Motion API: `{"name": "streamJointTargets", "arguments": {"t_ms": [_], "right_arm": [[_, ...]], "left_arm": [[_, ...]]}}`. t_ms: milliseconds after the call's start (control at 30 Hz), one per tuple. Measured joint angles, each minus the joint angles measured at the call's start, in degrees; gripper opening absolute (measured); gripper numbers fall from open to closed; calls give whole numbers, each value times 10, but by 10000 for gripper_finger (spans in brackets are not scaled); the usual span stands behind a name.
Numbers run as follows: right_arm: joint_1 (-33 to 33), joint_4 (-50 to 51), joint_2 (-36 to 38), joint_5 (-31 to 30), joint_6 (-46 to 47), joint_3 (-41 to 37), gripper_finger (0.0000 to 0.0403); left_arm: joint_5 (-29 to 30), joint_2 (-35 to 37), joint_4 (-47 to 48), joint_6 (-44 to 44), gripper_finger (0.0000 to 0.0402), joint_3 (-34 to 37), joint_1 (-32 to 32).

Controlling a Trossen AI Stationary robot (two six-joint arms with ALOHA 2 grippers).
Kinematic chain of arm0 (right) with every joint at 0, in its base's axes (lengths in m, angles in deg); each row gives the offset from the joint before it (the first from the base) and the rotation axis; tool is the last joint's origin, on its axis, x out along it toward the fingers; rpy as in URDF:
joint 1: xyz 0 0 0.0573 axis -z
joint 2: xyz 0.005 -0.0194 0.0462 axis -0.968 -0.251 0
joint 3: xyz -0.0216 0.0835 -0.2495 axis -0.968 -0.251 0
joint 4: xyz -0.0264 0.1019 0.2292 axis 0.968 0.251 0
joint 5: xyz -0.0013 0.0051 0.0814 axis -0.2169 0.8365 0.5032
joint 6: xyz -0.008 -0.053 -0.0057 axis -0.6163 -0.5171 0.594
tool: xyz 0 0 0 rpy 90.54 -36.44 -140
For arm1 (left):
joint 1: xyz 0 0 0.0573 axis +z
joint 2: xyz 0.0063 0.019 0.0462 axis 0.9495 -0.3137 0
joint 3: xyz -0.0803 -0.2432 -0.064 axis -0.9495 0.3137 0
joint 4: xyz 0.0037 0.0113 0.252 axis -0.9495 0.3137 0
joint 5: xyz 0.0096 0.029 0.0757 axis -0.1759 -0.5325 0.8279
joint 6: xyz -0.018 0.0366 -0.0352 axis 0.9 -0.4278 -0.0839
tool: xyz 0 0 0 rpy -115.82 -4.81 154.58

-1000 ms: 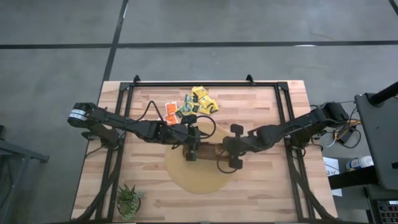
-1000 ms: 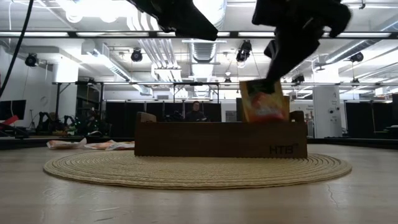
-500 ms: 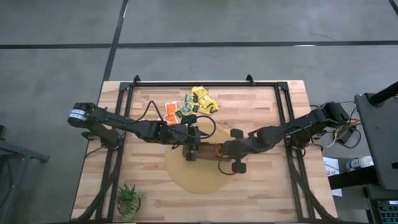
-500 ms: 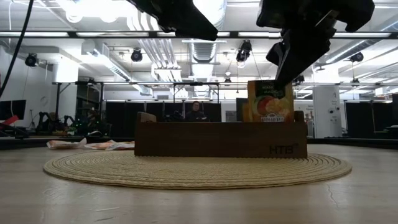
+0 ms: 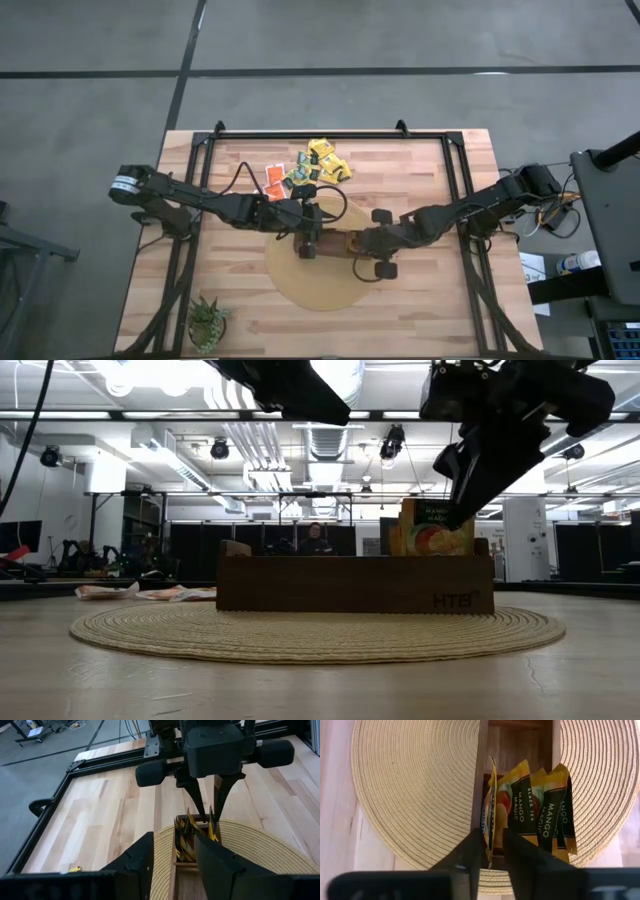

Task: Pick & Place Tea
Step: Put the orange and green tea bag into the wooden organizer

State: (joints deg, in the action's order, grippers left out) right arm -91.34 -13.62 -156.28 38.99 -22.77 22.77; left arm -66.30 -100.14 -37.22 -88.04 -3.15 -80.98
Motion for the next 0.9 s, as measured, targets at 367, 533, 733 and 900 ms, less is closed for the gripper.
{"name": "streamJointTargets", "arguments": {"t_ms": [367,533,733,900], "right_arm": [[0,8,19,-1,-23,57,154],[-1,-1,17,-73,-34,45,148],[0,5,-27,-57,-29,14,138],[7,23,-35,-69,-34,28,125]], "left_arm": [[0,0,0,0,135,0,0],[0,0,1,0,135,0,0],[0,0,1,0,135,0,0],[0,0,1,0,135,0,0]]}}
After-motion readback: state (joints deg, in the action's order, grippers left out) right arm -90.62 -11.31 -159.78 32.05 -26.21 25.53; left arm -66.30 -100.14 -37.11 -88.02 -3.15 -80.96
